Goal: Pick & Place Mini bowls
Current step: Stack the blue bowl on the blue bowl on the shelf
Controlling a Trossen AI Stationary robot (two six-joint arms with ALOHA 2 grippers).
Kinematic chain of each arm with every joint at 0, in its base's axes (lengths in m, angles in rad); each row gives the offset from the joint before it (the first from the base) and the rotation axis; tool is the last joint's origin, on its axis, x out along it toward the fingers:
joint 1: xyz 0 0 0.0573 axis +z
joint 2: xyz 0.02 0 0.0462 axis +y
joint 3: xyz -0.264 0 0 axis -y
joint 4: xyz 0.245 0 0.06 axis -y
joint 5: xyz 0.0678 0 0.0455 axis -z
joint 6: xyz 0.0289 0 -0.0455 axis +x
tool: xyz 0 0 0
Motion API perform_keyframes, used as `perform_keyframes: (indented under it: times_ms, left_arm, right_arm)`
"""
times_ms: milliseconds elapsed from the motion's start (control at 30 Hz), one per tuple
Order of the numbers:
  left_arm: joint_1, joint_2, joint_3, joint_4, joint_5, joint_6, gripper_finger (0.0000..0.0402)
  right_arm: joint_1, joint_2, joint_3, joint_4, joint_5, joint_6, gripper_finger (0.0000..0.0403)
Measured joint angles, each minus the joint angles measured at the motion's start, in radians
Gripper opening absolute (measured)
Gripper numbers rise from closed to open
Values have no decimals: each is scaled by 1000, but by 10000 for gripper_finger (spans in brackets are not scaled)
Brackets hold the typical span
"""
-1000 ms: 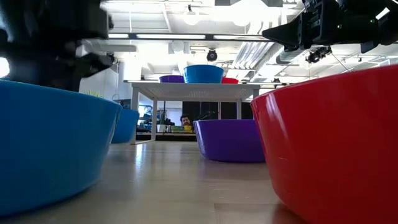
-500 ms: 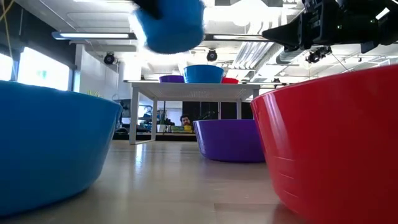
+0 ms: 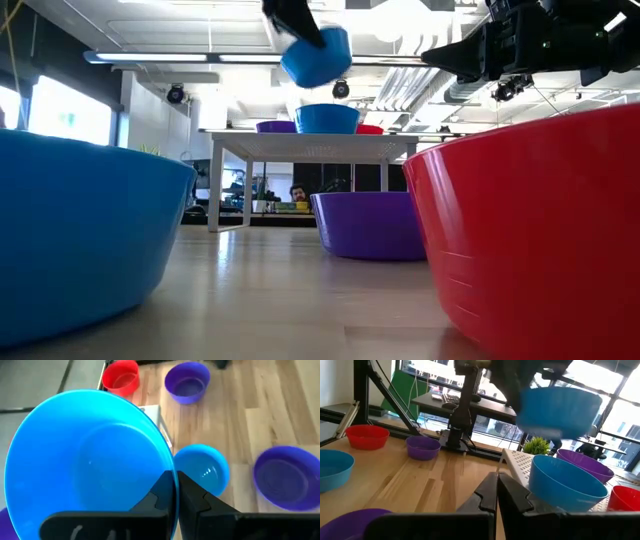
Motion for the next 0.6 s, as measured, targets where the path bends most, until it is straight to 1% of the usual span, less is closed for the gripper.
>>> perform_keyframes:
  times_ms: [300, 433, 600]
  left_arm:
    - [89, 72, -1, 61, 16, 71, 3]
    - [128, 80, -1, 63, 17, 74, 3]
    - [152, 88, -2, 76, 51, 82, 3]
  right_arm:
    - [0, 0, 0, 2, 0, 0, 1]
    - [0, 0, 0, 2, 8, -3, 2]
    - [0, 0, 0, 2, 8, -3, 1]
